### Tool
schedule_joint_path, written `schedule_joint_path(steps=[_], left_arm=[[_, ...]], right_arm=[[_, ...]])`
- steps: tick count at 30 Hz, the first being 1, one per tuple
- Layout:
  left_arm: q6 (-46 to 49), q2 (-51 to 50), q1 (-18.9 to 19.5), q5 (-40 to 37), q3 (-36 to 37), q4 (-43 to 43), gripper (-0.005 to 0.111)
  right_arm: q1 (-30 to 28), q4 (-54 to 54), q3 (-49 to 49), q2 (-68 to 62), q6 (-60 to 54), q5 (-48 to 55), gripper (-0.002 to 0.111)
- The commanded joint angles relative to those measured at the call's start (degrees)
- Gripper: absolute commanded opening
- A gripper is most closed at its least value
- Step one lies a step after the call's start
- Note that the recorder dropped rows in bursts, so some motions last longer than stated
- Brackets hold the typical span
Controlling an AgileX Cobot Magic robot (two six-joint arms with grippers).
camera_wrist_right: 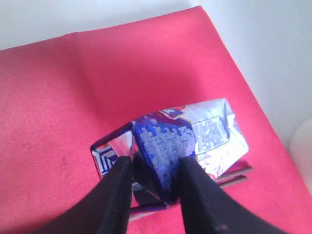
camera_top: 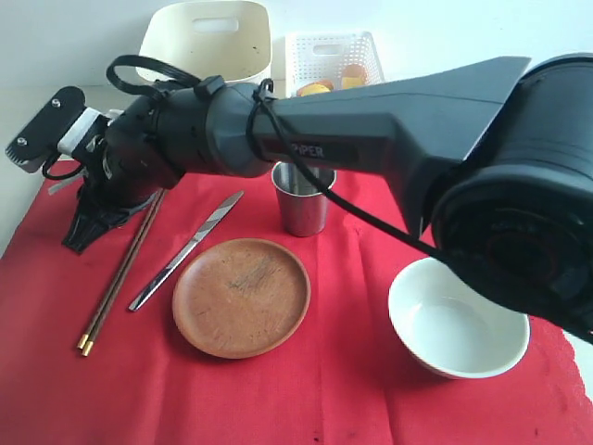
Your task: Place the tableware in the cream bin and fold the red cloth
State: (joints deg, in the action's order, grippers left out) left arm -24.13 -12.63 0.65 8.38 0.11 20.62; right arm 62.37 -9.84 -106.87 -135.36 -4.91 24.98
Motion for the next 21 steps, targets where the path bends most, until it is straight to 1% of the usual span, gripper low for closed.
schedule_joint_path(steps=[1, 4, 16, 19, 21], left_arm=[[-0.03, 0.22, 0.14, -0.06, -0.11, -0.05, 0.001], [-0.03, 0.22, 0.14, -0.06, -0.11, -0.05, 0.001], [-0.03, 0.22, 0.14, -0.06, -0.11, -0.05, 0.001], [-0.03, 0.22, 0.14, -0.06, -0.11, -0.05, 0.001], [-0.03, 0.22, 0.14, -0.06, -0.11, -0.05, 0.001]], right_arm=[[-1.62, -2.85, -0.35, 2.78, 0.43, 2.99, 0.0], [-2.0, -7.19, -0.35, 3.0, 0.43, 6.74, 0.0], [-2.14, -8.17, -0.35, 6.2, 0.31, 9.11, 0.0], [-2.14, -7.74, -0.35, 7.58, 1.09, 12.83, 0.0], [-2.14, -7.5, -0.35, 7.74, 3.68, 16.47, 0.0]])
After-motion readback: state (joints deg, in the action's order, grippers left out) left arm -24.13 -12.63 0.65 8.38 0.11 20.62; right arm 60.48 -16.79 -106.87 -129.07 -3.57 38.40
